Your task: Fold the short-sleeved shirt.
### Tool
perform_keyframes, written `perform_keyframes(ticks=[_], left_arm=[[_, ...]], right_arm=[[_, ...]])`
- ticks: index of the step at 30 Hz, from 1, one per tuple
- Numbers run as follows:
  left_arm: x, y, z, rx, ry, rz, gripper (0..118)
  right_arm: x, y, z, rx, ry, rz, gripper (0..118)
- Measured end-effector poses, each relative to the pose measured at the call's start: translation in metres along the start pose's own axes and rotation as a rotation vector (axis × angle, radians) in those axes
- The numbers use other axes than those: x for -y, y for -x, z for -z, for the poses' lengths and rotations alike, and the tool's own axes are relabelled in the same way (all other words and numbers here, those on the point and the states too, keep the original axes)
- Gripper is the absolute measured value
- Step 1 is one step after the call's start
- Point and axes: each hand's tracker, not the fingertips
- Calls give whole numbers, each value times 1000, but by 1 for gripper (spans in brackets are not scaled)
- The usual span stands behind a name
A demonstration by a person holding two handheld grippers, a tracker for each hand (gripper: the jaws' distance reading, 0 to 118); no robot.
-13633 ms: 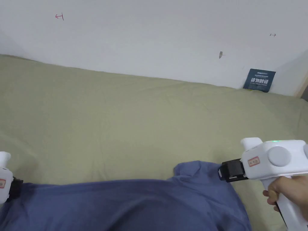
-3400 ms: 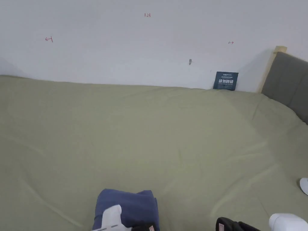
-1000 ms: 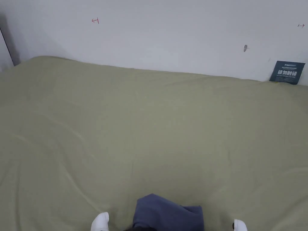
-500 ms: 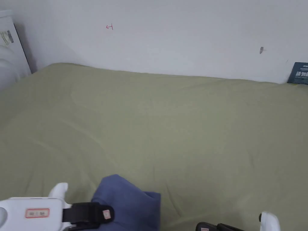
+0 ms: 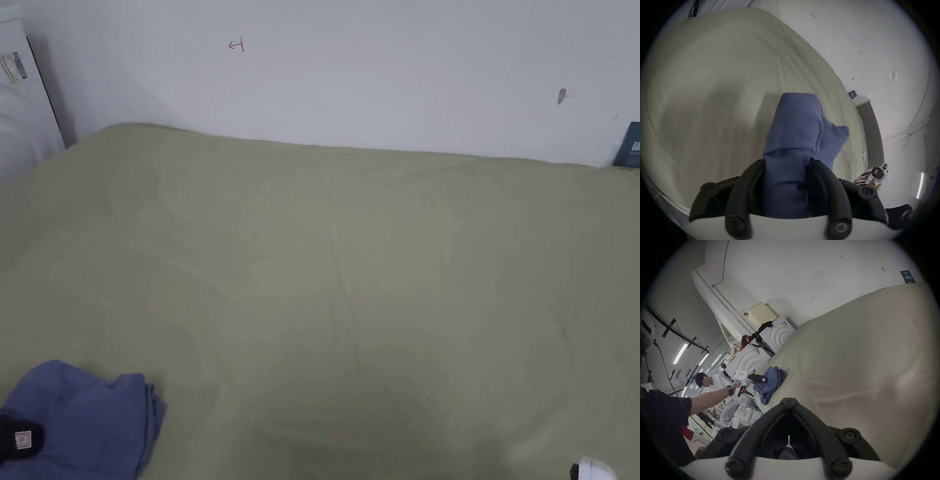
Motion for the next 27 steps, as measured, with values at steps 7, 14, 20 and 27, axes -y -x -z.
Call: perform_keyframes(ticks=[7,14,20,27], left_arm=[[20,-16,-74,-216,-211,-102,108],[48,-136,-113,-548,-518,296,36],[108,-260,-45,-620,-624,406,0],[183,-392,18,-439,-766,566,0]], right_arm=[[-7,22,-27,-27,-58,-39,1],[-18,55,-73,291,-115,-210,1],[-39,60,-111,594,-248,-312,1],[-50,77,-144,910,-360,-381,2]])
